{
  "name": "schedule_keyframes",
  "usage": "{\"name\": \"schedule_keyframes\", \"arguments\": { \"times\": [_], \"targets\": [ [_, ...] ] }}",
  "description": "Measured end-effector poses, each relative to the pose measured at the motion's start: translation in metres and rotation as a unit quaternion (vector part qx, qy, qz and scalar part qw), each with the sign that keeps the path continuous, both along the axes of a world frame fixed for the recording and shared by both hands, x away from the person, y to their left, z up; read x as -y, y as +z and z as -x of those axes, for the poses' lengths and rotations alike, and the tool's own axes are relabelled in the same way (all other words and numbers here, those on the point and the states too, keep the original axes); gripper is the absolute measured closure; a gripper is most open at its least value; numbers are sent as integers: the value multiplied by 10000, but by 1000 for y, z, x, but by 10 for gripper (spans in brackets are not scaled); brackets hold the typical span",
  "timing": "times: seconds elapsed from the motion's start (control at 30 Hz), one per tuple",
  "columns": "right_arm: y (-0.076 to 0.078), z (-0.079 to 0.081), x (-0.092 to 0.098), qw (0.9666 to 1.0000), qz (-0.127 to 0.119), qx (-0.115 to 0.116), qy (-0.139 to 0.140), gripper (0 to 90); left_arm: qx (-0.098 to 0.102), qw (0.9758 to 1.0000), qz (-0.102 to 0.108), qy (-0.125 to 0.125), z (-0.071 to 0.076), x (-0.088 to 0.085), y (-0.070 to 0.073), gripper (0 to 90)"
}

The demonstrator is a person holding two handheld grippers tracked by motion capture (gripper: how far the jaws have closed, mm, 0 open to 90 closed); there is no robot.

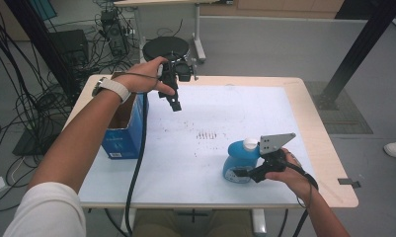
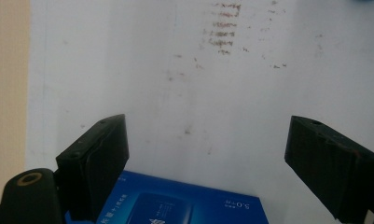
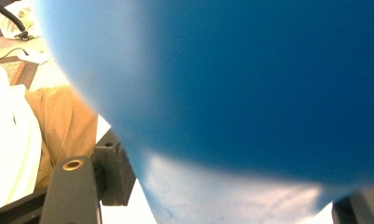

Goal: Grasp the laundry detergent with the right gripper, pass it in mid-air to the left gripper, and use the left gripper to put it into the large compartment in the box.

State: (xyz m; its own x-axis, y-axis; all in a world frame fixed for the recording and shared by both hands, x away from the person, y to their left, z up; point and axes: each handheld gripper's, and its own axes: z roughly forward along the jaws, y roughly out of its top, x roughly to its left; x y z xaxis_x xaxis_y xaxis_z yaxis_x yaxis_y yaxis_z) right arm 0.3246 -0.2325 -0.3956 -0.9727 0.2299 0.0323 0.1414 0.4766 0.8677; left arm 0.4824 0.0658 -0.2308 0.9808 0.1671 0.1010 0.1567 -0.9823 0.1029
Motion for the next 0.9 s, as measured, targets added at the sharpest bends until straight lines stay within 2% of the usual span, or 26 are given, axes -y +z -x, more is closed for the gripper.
{"name": "schedule_keyframes", "arguments": {
  "times": [0.9],
  "targets": [
    [-3, 0, 0, 10000, -48, 72, 5, 384, -7, 10000, -1, -1, 0, 0, 0, 141]
  ]
}}
